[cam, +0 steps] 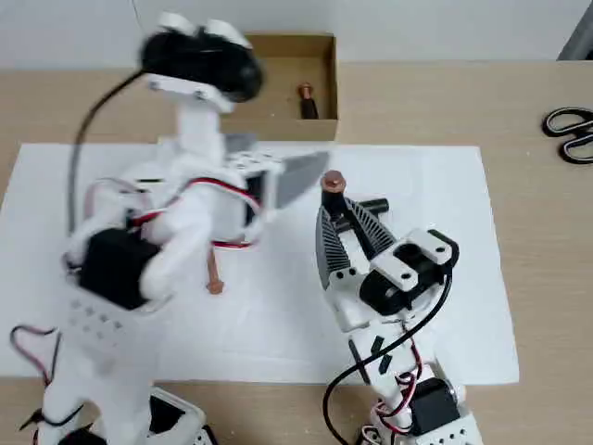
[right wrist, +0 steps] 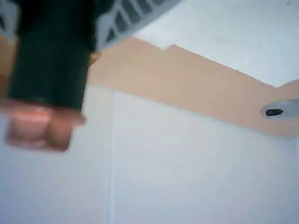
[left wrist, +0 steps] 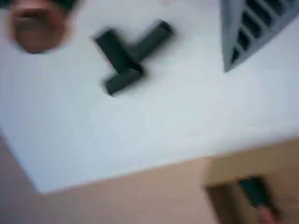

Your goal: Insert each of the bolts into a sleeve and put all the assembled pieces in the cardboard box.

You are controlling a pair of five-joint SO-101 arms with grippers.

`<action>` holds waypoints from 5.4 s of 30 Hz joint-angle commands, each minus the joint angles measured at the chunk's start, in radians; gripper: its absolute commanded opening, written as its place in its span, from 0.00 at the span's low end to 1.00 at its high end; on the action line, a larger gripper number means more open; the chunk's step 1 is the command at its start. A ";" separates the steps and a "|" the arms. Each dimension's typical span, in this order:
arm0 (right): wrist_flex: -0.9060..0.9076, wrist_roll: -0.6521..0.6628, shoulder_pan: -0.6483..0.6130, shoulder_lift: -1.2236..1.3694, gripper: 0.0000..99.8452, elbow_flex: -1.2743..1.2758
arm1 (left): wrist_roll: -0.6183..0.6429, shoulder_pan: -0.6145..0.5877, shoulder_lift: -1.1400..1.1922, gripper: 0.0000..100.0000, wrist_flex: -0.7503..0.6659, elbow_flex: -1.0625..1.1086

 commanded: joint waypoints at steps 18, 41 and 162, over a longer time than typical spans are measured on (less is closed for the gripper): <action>-0.259 0.138 0.163 1.509 0.00 -1.163 | -0.092 -0.391 -0.041 0.31 0.239 0.048; -0.298 0.137 0.068 2.954 0.08 -2.559 | -0.167 -0.387 -0.041 0.31 0.407 0.087; 1.248 0.201 0.275 2.261 0.14 -1.725 | -0.264 -0.391 -0.338 0.31 0.411 0.423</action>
